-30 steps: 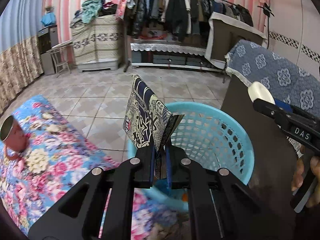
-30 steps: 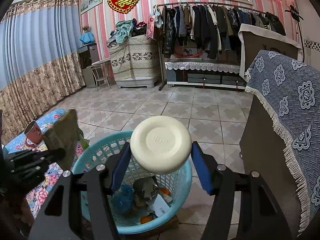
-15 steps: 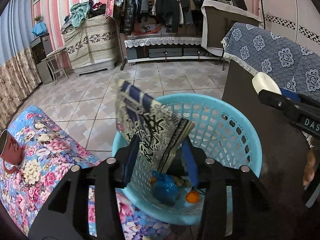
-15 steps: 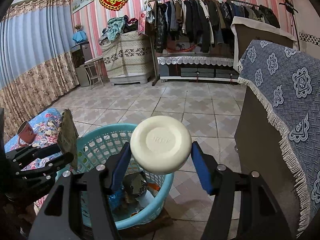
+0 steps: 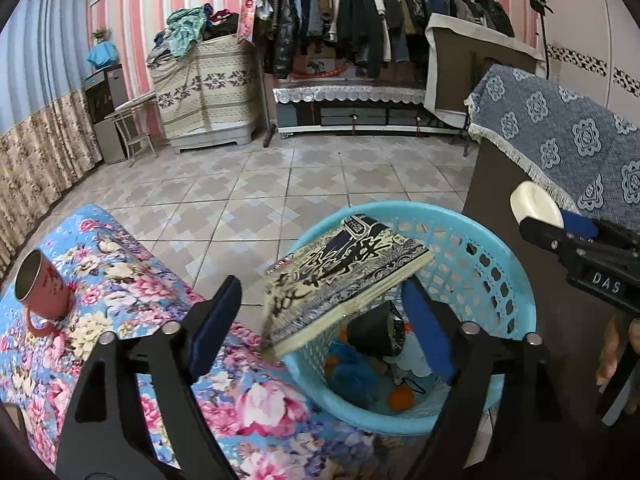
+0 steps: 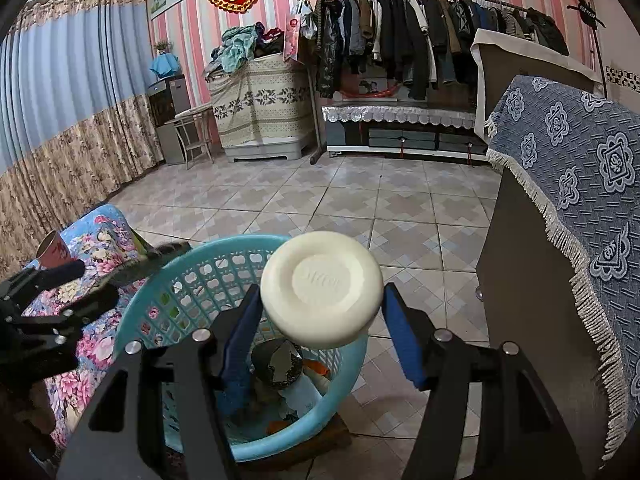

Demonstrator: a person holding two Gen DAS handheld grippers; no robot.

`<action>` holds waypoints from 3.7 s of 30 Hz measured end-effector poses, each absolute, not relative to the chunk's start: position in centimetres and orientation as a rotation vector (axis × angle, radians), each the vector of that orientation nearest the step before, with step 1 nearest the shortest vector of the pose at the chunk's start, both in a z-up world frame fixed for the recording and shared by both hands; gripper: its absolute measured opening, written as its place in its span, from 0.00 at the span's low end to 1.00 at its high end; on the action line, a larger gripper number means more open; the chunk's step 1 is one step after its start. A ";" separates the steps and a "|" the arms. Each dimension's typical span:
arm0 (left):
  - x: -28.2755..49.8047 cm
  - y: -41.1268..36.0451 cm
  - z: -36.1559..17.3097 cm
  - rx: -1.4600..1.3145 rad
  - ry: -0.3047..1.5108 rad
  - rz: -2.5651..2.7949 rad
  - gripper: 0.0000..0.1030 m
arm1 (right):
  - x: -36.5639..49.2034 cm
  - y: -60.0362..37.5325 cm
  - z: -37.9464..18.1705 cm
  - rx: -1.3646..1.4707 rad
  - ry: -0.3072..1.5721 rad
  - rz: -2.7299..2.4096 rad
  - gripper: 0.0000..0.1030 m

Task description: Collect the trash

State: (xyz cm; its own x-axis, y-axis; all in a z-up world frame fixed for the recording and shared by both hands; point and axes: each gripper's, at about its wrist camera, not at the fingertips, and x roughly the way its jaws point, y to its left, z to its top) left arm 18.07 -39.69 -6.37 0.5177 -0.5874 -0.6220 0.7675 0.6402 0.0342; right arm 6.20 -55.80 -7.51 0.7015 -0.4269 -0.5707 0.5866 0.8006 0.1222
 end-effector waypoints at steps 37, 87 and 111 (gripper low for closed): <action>20.1 -26.1 -0.4 0.213 0.460 -0.471 0.95 | 13.5 -52.7 -8.7 0.340 0.585 -0.530 0.89; 2.0 -1.0 1.1 -0.026 0.387 -0.055 0.95 | 1.3 -22.5 1.0 0.075 0.356 -0.046 0.96; 0.9 -0.8 1.4 -0.058 0.335 -0.055 0.95 | 1.2 -22.0 0.1 0.058 0.354 -0.045 0.96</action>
State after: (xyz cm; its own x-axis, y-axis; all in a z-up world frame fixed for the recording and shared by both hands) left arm 0.86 -0.76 1.39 0.9429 -0.0638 -0.3269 0.0446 0.9968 -0.0659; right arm 1.24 -21.99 0.07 0.9370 -0.0337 -0.3477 0.0539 0.9974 0.0486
